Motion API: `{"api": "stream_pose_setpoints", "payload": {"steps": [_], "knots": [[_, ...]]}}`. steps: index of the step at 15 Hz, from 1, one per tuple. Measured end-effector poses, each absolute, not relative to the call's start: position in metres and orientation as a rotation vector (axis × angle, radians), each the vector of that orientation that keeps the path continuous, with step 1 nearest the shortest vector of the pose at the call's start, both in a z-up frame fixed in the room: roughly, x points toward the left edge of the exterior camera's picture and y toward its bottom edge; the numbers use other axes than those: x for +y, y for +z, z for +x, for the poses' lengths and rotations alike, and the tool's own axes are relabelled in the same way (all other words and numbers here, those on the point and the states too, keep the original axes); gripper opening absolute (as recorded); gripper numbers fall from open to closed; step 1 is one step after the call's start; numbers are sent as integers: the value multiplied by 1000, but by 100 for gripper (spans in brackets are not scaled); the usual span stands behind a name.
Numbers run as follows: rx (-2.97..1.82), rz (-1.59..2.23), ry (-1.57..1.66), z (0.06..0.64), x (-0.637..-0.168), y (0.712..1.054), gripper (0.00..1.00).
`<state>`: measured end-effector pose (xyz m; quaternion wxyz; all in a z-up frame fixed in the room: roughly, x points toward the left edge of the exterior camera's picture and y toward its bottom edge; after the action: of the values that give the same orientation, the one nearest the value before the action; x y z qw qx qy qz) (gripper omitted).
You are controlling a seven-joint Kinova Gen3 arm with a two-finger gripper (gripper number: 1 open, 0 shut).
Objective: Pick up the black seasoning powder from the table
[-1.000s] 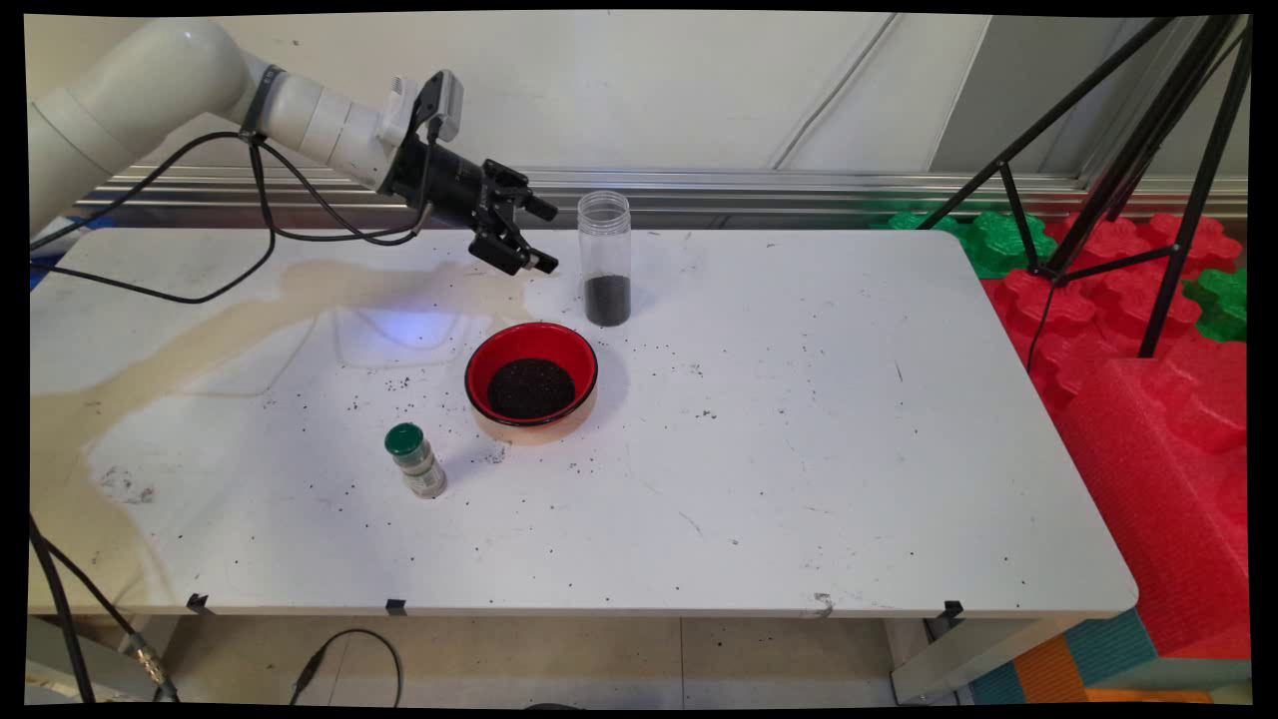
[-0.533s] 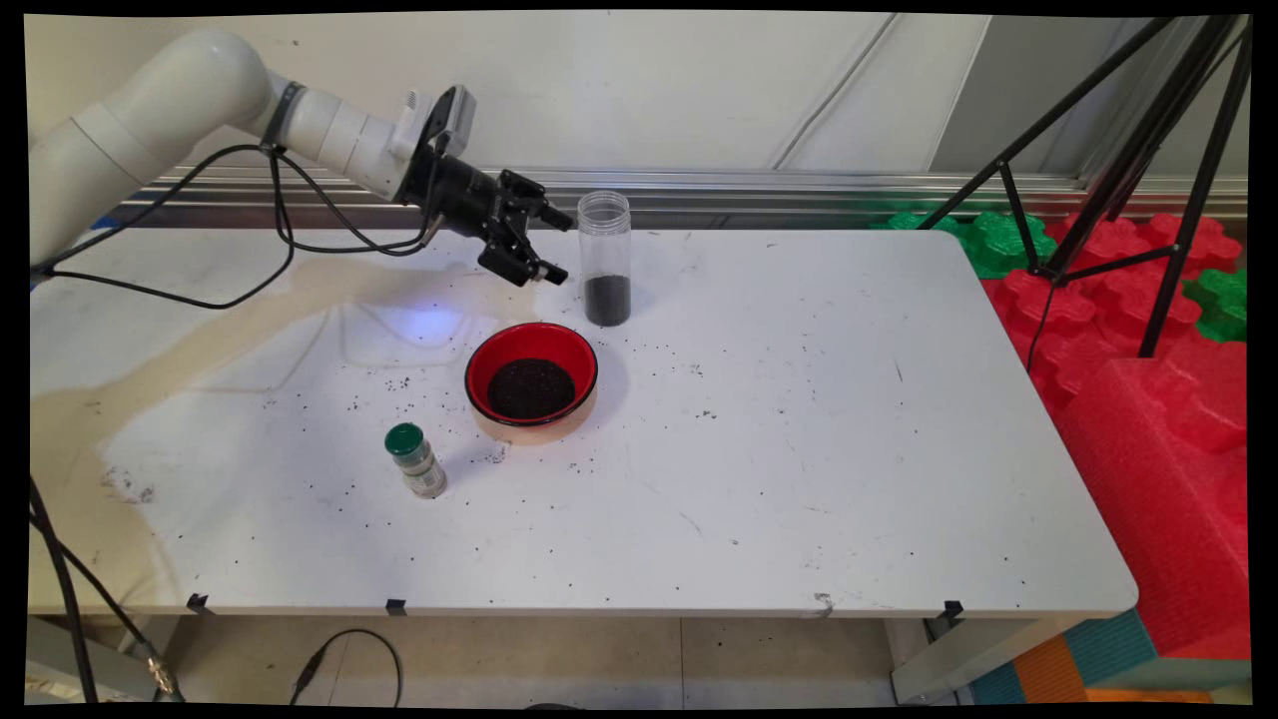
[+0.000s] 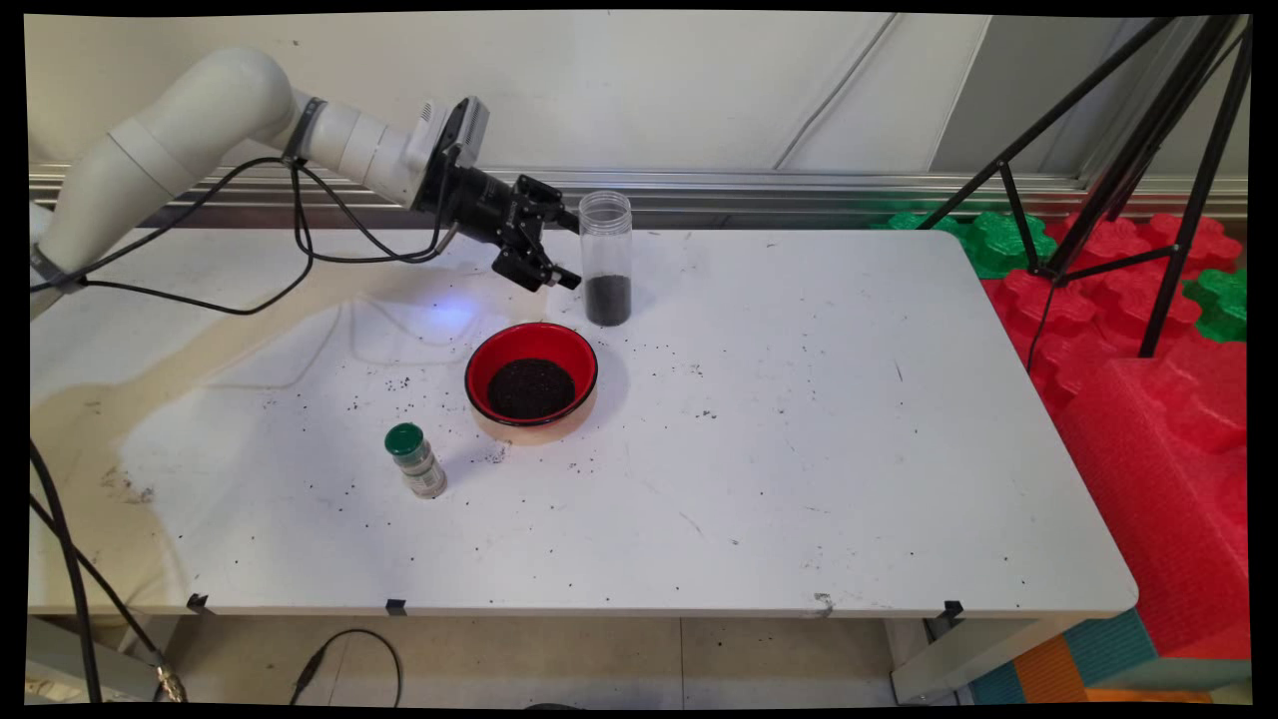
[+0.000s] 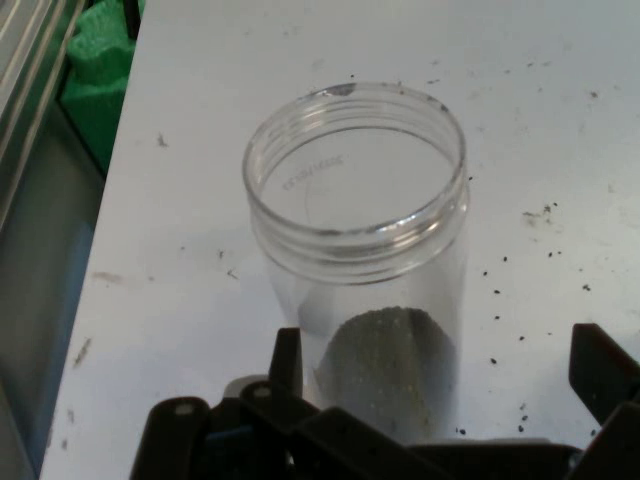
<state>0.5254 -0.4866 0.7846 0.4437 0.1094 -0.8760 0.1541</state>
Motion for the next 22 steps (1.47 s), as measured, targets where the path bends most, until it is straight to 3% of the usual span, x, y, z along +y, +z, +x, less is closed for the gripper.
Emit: {"api": "stream_pose_setpoints", "payload": {"steps": [22], "knots": [[-2144, 297, 436, 515, -504, 767, 100]]}}
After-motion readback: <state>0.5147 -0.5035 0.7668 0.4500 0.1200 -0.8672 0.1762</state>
